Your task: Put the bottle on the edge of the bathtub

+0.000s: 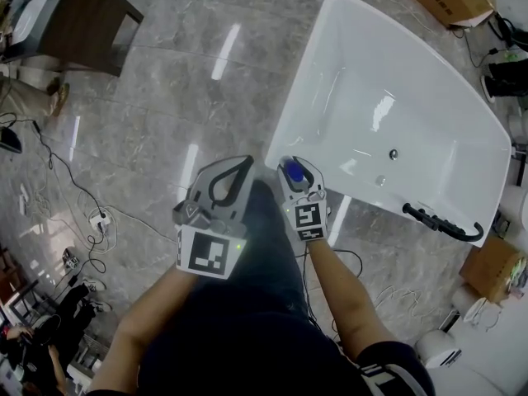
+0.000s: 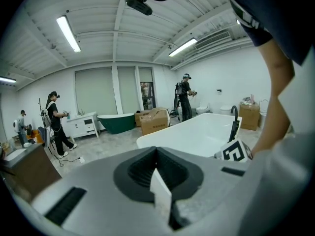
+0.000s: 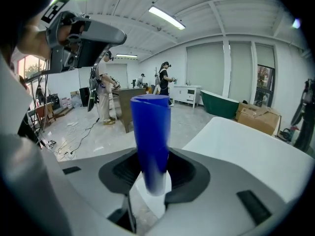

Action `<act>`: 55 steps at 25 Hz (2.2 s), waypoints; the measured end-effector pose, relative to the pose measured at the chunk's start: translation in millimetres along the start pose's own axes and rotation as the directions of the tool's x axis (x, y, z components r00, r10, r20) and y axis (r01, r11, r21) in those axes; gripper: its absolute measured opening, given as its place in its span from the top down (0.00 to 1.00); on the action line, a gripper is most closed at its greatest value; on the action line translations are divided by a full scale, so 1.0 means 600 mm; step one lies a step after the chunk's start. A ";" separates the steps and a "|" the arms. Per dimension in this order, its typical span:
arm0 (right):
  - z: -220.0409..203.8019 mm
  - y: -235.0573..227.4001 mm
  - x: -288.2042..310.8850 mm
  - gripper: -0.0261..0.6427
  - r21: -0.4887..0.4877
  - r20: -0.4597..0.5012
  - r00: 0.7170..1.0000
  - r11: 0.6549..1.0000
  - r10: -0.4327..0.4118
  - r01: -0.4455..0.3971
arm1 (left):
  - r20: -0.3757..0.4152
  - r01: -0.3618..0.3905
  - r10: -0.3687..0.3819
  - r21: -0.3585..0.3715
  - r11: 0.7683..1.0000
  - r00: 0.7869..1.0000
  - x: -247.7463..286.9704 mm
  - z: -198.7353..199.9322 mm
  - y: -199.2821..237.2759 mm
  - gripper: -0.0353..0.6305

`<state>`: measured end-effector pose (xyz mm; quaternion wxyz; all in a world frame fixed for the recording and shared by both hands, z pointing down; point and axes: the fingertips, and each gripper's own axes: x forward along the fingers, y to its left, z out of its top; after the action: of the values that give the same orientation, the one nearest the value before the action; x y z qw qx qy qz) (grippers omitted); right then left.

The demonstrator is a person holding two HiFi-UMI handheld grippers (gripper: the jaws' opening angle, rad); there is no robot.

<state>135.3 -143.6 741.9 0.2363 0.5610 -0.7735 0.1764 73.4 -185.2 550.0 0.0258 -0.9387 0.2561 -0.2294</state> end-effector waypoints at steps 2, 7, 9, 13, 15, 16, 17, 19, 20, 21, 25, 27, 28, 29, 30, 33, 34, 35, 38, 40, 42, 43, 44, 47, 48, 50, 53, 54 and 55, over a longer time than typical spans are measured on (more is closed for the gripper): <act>-0.004 0.002 0.009 0.72 -0.007 -0.005 1.000 1.000 0.008 -0.008 | -0.012 -0.002 0.001 -0.009 1.000 1.000 -0.001 -0.009 0.002 0.95; -0.015 0.009 0.029 0.72 -0.021 -0.014 1.000 0.999 0.024 -0.024 | -0.038 0.000 -0.001 -0.029 1.000 0.999 -0.004 -0.029 0.001 0.95; -0.018 0.010 0.034 0.72 -0.021 -0.014 1.000 0.999 0.028 -0.028 | -0.042 0.005 -0.006 -0.019 1.000 0.999 -0.003 -0.031 0.002 0.95; -0.026 0.010 0.040 0.72 -0.027 -0.015 0.999 0.999 0.030 -0.030 | -0.056 0.015 -0.017 -0.022 1.000 0.998 -0.005 -0.039 0.000 0.95; -0.030 0.009 0.043 0.72 -0.027 -0.018 0.999 0.999 0.028 -0.029 | -0.062 0.015 -0.017 -0.033 0.999 0.998 -0.007 -0.044 0.001 0.95; -0.031 0.008 0.044 0.72 -0.028 -0.020 0.999 0.999 0.028 -0.029 | -0.064 0.015 -0.017 -0.034 0.999 0.998 -0.007 -0.046 0.001 0.95; -0.032 0.007 0.046 0.72 -0.029 -0.021 0.999 0.999 0.029 -0.030 | -0.066 0.016 -0.018 -0.034 0.999 0.998 -0.007 -0.048 0.002 0.95; -0.035 0.007 0.050 0.72 -0.038 -0.023 0.999 0.999 0.033 -0.034 | -0.071 0.017 -0.020 -0.034 0.999 0.997 -0.006 -0.051 0.001 0.95; -0.037 0.008 0.052 0.72 -0.044 -0.024 0.999 0.998 0.035 -0.036 | -0.072 0.019 -0.021 -0.034 0.999 0.997 -0.006 -0.053 0.000 0.95; -0.039 0.008 0.053 0.72 -0.047 -0.026 0.999 0.998 0.037 -0.038 | -0.073 0.021 -0.023 -0.034 0.999 0.997 -0.007 -0.054 -0.001 0.95; -0.046 0.008 0.056 0.72 -0.045 -0.027 0.999 0.998 0.038 -0.039 | -0.075 0.029 -0.032 -0.043 0.999 0.997 -0.009 -0.056 -0.004 0.94; -0.046 0.005 0.057 0.72 -0.033 -0.021 0.999 0.999 0.035 -0.035 | -0.069 0.027 -0.029 -0.040 0.999 0.997 -0.010 -0.054 0.002 0.95; -0.045 0.004 0.058 0.72 -0.027 -0.018 0.999 0.999 0.034 -0.035 | -0.067 0.023 -0.025 -0.040 0.999 0.997 -0.011 -0.055 0.006 0.95; -0.045 0.003 0.059 0.72 -0.024 -0.016 0.999 0.999 0.035 -0.035 | -0.069 0.017 -0.020 -0.044 0.999 0.997 -0.012 -0.057 0.010 0.95; -0.045 0.003 0.058 0.72 -0.024 -0.015 0.999 0.999 0.036 -0.036 | -0.073 0.012 -0.016 -0.048 0.999 0.997 -0.014 -0.060 0.013 0.95; -0.049 0.003 0.056 0.72 -0.026 -0.016 0.999 0.999 0.043 -0.043 | -0.087 0.000 -0.005 -0.063 0.998 0.996 -0.019 -0.069 0.017 0.95; -0.051 0.003 0.056 0.72 -0.024 -0.017 0.999 0.999 0.045 -0.045 | -0.089 -0.003 -0.003 -0.068 0.998 0.996 -0.020 -0.072 0.018 0.95; -0.053 0.003 0.056 0.71 -0.021 -0.018 0.999 0.999 0.046 -0.046 | -0.092 -0.006 0.000 -0.071 0.997 0.996 -0.022 -0.075 0.019 0.95; -0.056 0.003 0.052 0.71 -0.006 -0.029 0.998 0.999 0.052 -0.052 | -0.101 -0.013 0.005 -0.077 0.997 0.995 -0.032 -0.080 0.019 0.95; -0.055 0.005 0.049 0.71 0.002 -0.038 0.998 0.998 0.059 -0.059 | -0.102 -0.017 0.009 -0.079 0.997 0.995 -0.036 -0.081 0.019 0.95; -0.051 0.010 0.046 0.69 -0.003 -0.043 0.997 0.998 0.066 -0.066 | -0.102 -0.020 0.012 -0.080 0.997 0.995 -0.040 -0.080 0.021 0.95; -0.050 0.013 0.043 0.67 -0.007 -0.046 0.997 0.998 0.068 -0.069 | -0.100 -0.022 0.014 -0.082 0.996 0.995 -0.043 -0.080 0.021 0.95; -0.049 0.016 0.039 0.67 -0.009 -0.048 0.996 0.998 0.069 -0.069 | -0.097 -0.023 0.015 -0.082 0.996 0.995 -0.045 -0.079 0.021 0.94; -0.039 0.017 0.021 0.66 0.001 -0.048 0.997 0.998 0.060 -0.060 | -0.087 -0.025 0.018 -0.084 0.996 0.996 -0.053 -0.075 0.021 0.95; -0.033 0.017 0.014 0.66 0.004 -0.044 0.997 0.998 0.056 -0.055 | -0.082 -0.028 0.021 -0.086 0.996 0.996 -0.055 -0.073 0.022 0.95; -0.017 0.017 -0.001 0.66 0.003 -0.034 0.998 0.999 0.051 -0.051 | -0.074 -0.036 0.029 -0.090 0.995 0.997 -0.061 -0.070 0.026 0.94; 0.006 0.018 -0.022 0.66 -0.006 -0.024 0.999 0.999 0.042 -0.042 | -0.061 -0.049 0.044 -0.093 0.994 0.997 -0.069 -0.064 0.034 0.94; 0.015 0.016 -0.029 0.66 -0.008 -0.018 0.999 0.999 0.034 -0.034 | -0.058 -0.053 0.048 -0.094 0.994 0.997 -0.071 -0.062 0.037 0.95; 0.024 0.014 -0.037 0.66 -0.008 -0.010 1.000 1.000 0.026 -0.026 | -0.056 -0.057 0.051 -0.095 0.994 0.997 -0.073 -0.059 0.040 0.95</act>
<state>130.7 -131.7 717.4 0.2400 0.5492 -0.7802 0.1791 13.0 -181.7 559.4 -0.0204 -0.9251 0.2928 -0.2408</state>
